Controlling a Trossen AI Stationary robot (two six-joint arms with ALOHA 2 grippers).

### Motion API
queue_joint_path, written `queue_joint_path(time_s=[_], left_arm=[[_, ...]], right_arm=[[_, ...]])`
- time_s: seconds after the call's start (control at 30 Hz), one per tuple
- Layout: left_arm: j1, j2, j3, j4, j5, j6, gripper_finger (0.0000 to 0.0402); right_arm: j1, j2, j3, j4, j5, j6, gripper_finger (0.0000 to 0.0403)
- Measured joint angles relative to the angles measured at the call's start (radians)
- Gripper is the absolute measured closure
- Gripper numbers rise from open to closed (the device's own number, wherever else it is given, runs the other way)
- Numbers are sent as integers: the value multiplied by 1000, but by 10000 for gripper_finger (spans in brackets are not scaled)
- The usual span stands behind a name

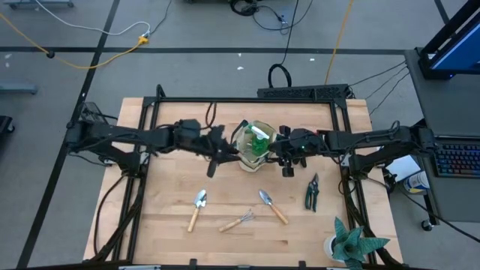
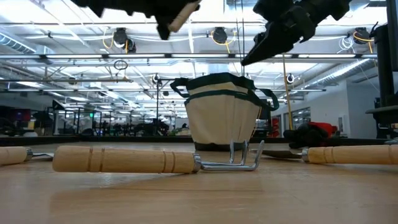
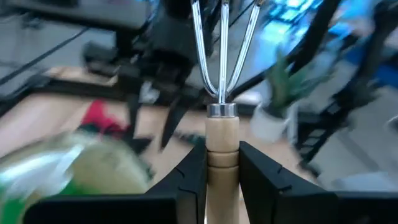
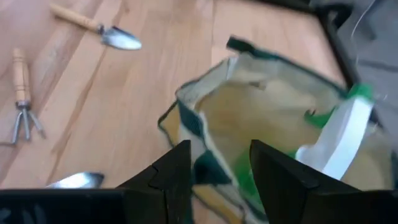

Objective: Pick & Place Garden tools in Gardening bag
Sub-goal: Put the top brown hand rake into the brown gardening bag

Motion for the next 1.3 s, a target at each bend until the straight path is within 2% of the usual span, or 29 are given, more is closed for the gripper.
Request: queue_joint_path(time_s=[0.17,0.33,0.5,0.63,0.87,1.03,1.3], left_arm=[[69,126,-2,140,195,-140,330],[133,213,-2,292,230,-303,330],[188,276,2,390,265,-356,330],[218,333,51,369,266,-318,330],[247,423,152,270,260,-171,330],[257,421,161,171,242,-150,330],[197,439,161,102,253,-109,330]], right_arm=[[0,-1,0,98,1,-89,248],[0,-5,0,97,10,-213,248],[3,-12,0,44,211,-237,248],[3,-36,0,10,315,-273,248],[-1,-51,0,45,311,-280,248],[-1,-51,0,26,311,-280,248],[-1,-50,0,21,310,-281,248]])
